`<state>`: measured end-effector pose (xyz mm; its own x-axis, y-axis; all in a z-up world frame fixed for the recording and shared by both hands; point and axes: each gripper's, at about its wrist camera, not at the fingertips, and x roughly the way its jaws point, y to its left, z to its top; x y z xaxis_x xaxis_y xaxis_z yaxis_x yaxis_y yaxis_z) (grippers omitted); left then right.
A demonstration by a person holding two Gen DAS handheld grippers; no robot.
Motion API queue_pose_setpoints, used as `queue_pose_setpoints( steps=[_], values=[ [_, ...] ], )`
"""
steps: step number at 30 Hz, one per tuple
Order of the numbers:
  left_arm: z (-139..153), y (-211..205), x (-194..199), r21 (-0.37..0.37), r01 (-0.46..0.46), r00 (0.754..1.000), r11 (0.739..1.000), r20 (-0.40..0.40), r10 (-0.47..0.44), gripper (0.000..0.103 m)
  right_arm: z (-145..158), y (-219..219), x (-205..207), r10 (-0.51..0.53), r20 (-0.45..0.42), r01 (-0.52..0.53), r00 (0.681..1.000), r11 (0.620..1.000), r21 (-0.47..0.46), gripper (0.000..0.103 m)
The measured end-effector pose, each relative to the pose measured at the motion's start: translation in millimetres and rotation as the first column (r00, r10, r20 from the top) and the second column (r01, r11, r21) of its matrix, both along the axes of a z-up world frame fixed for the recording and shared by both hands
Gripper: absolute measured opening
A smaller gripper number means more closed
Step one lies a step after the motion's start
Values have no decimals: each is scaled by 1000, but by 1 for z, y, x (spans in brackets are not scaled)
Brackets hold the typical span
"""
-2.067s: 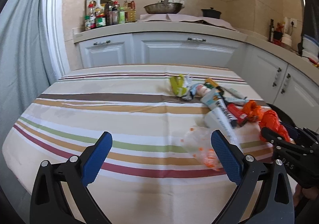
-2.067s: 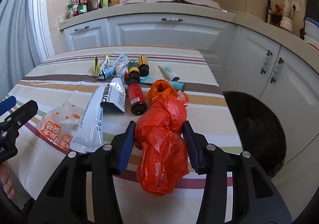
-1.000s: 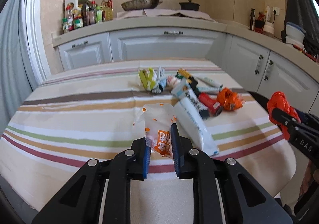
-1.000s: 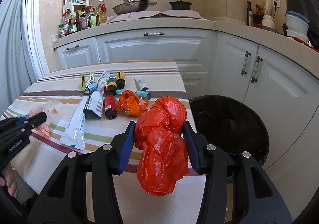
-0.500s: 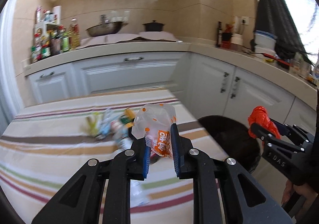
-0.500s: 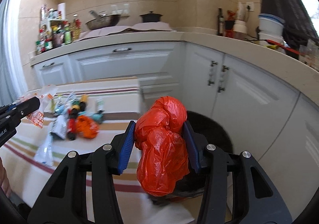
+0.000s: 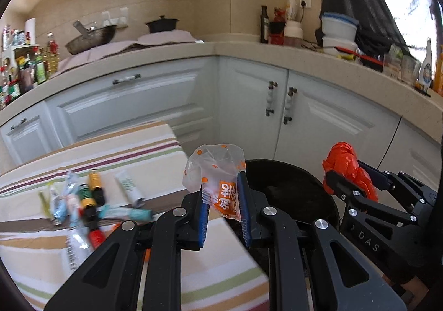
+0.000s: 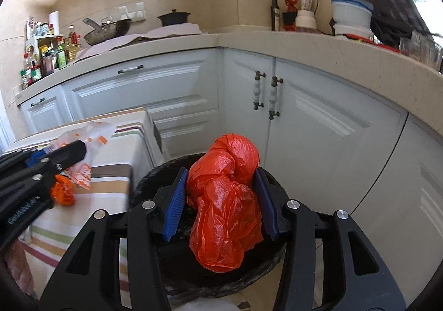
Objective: Collect trash
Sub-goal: 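Grasp the clear snack bag with the left gripper while the right gripper drops the orange bag into the bin, then release the clear snack bag into the black bin with the left gripper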
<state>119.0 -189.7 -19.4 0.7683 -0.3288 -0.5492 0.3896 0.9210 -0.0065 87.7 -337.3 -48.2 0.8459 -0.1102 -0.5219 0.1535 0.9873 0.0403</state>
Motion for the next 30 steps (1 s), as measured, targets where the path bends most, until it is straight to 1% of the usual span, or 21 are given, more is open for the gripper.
queue_pose_setpoints(
  steps=[4,7,8,9,10,13,19,22,24,30],
  values=[
    [-11,-18,15,29,11,1000,1000,-23,-10,20,-9,-13,13,-7,-14,7,1000,1000,10,47],
    [-18,-27,24,47,10,999,999,-45,-8,25,-17,-23,25,-12,-24,13,1000,1000,23,48],
    [-20,-30,27,53,8,999,999,-51,-5,32,-18,-25,28,-14,-27,15,1000,1000,26,49],
    [-22,-31,29,58,5,998,998,-56,-2,38,-20,-28,31,-17,-31,18,999,999,29,54],
    [-23,-32,32,58,-1,998,998,-61,4,47,-22,-31,34,-20,-35,21,999,999,35,56],
    [-26,-30,35,44,-12,997,999,-72,15,53,-25,-36,39,-26,-35,28,999,999,43,58],
    [-24,-27,36,45,-27,996,999,-81,30,56,-26,-35,43,-28,-43,30,999,999,42,58],
    [-18,-21,32,37,-35,997,999,-70,38,59,-22,-31,38,-24,-39,25,999,999,46,60],
    [-14,-15,27,39,-42,997,998,-60,45,60,-20,-26,34,-15,-36,17,999,999,48,64],
    [-4,19,5,48,-97,994,994,-48,100,62,-14,0,20,32,-37,-30,999,998,60,66]
  ],
)
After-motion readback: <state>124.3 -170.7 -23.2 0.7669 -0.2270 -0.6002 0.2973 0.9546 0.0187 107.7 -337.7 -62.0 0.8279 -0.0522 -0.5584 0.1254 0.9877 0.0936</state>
